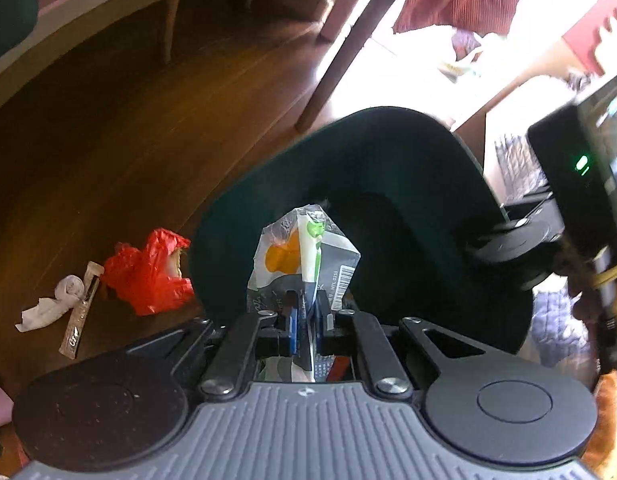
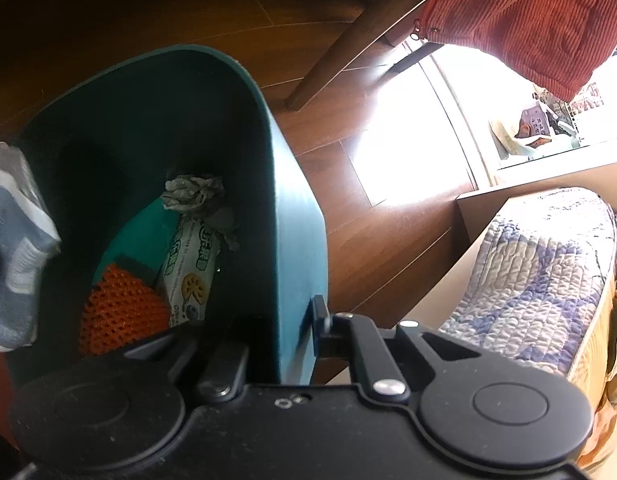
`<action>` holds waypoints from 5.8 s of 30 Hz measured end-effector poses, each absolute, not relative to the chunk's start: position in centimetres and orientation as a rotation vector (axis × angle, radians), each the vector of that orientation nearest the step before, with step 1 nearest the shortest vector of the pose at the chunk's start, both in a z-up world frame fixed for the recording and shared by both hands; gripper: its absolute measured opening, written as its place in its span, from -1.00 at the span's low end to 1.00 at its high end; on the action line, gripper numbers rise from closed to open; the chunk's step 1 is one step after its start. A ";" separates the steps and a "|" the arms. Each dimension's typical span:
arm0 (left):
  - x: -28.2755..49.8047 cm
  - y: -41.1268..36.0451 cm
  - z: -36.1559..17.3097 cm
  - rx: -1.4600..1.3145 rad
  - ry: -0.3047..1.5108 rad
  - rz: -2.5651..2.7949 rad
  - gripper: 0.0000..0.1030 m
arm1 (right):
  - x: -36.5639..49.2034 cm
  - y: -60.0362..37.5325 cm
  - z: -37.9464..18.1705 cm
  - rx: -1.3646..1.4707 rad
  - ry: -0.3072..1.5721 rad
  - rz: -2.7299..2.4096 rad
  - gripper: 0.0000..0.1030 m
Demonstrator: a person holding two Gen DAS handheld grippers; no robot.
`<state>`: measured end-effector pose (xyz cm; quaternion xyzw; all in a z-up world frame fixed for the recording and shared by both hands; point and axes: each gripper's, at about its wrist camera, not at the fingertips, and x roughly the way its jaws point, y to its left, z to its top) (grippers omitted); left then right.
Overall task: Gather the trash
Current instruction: 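Carry the snack packet into the wastebasket and open the left tool, then lower the left tool to the white tissue and grasp it, then carry the white tissue into the wastebasket and open the left tool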
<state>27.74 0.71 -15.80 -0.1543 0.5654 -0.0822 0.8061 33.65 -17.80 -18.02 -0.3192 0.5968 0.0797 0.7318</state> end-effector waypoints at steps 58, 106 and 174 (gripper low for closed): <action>26.5 16.3 -17.7 -0.125 1.094 0.222 0.51 | 34.6 -18.7 -18.1 -0.649 1.361 0.235 -0.71; 29.8 23.1 -41.7 -0.327 1.549 0.318 -0.51 | 35.2 -17.9 -17.4 -0.666 1.341 0.275 -0.70; 34.7 -3.9 -21.4 -0.293 1.391 -0.225 -0.38 | 34.4 -18.1 -17.5 -0.665 1.336 0.319 -0.55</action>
